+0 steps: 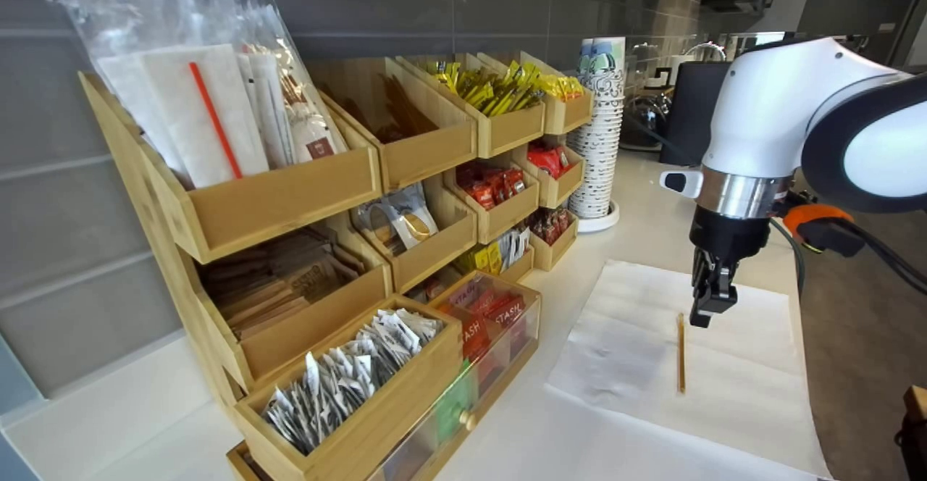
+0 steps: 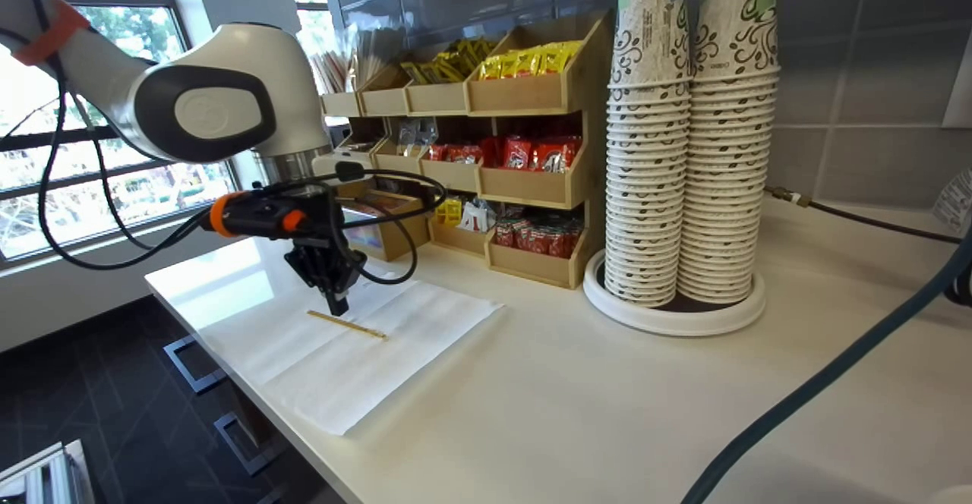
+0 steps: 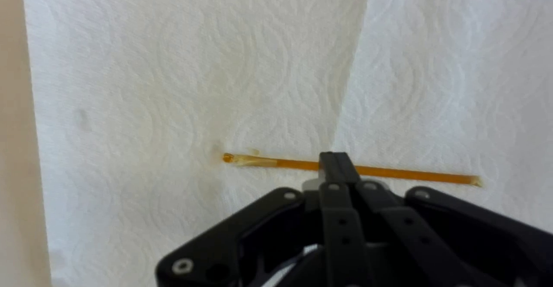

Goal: Press on the brown object

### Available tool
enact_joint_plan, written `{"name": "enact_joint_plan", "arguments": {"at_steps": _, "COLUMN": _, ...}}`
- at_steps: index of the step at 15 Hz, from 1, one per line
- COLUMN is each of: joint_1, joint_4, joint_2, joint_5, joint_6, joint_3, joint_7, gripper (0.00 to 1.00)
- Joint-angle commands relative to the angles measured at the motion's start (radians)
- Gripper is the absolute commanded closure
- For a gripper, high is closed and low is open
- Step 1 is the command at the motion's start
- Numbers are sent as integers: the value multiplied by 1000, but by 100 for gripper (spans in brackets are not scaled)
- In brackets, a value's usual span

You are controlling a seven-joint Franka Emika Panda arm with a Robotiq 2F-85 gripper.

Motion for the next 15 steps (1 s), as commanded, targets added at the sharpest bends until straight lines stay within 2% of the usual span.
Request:
{"name": "enact_joint_plan", "arguments": {"at_steps": 1, "joint_1": 13, "joint_4": 27, "joint_2": 56, "joint_5": 33, "joint_6": 20, "joint_3": -1, "joint_7": -33, "gripper": 100}}
{"name": "enact_joint_plan", "arguments": {"at_steps": 15, "joint_1": -1, "joint_4": 107, "joint_2": 187, "joint_5": 44, "joint_6": 34, "joint_3": 9, "joint_7": -54, "gripper": 100}}
